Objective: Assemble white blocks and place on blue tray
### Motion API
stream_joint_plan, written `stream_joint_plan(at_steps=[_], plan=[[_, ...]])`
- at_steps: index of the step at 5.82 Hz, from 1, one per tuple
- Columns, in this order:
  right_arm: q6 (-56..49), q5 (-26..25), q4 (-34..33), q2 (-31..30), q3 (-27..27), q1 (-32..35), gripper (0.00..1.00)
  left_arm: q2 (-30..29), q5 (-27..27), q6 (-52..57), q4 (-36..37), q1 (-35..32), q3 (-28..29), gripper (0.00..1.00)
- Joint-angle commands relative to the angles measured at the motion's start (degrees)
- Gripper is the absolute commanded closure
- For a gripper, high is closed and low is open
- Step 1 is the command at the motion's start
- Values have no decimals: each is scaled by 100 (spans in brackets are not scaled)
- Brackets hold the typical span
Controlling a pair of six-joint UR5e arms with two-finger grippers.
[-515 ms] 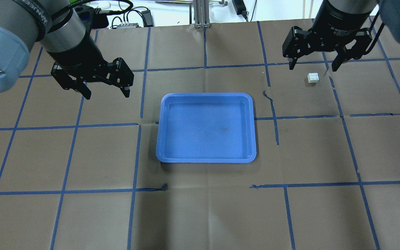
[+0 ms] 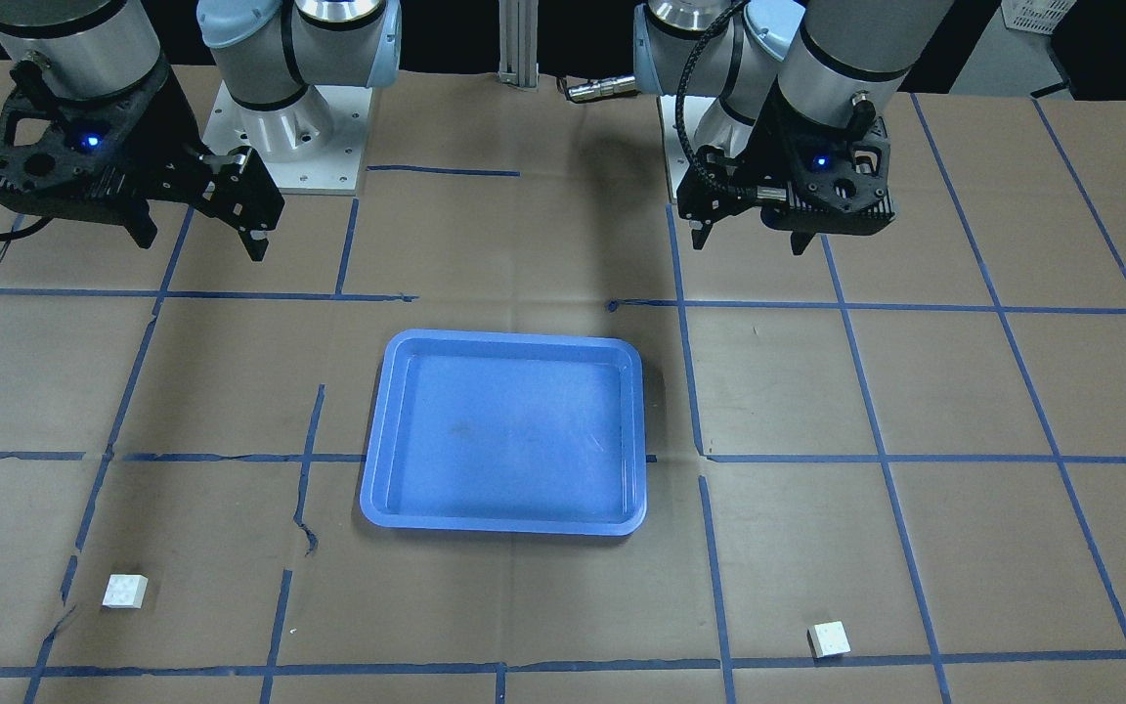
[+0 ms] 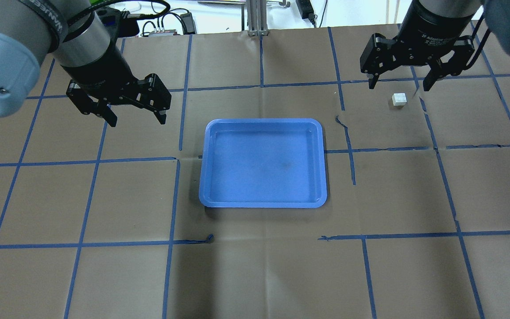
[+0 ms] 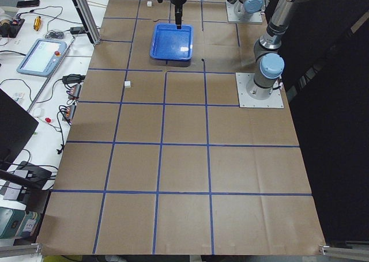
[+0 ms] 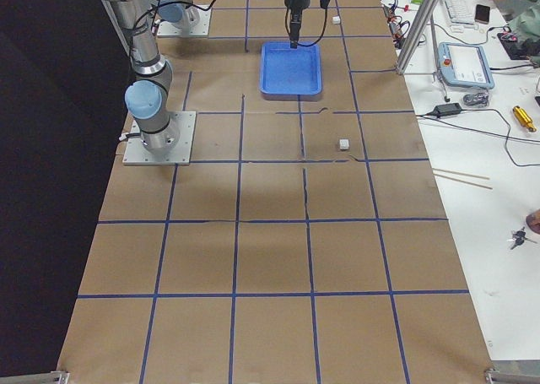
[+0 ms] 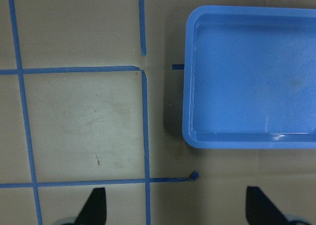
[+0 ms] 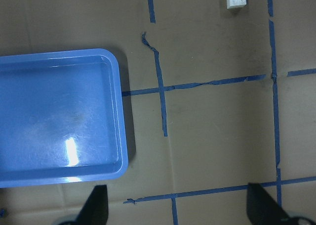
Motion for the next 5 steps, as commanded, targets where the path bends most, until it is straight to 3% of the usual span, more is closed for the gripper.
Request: stream_joint_plan(at_steps=[1, 2, 4, 5], plan=[[0, -9, 0, 0, 0, 2, 0, -351, -5, 177, 172, 303, 123, 2], [0, -18, -9, 0, 0, -6, 0, -597, 99, 736, 669, 366, 132, 2], [-96, 17, 78, 0, -52, -15, 0, -1071, 48, 3249, 1017, 969, 150, 2], [-688, 0, 97, 0, -44, -6, 0, -1466, 47, 4264, 1400, 1112, 167, 3]])
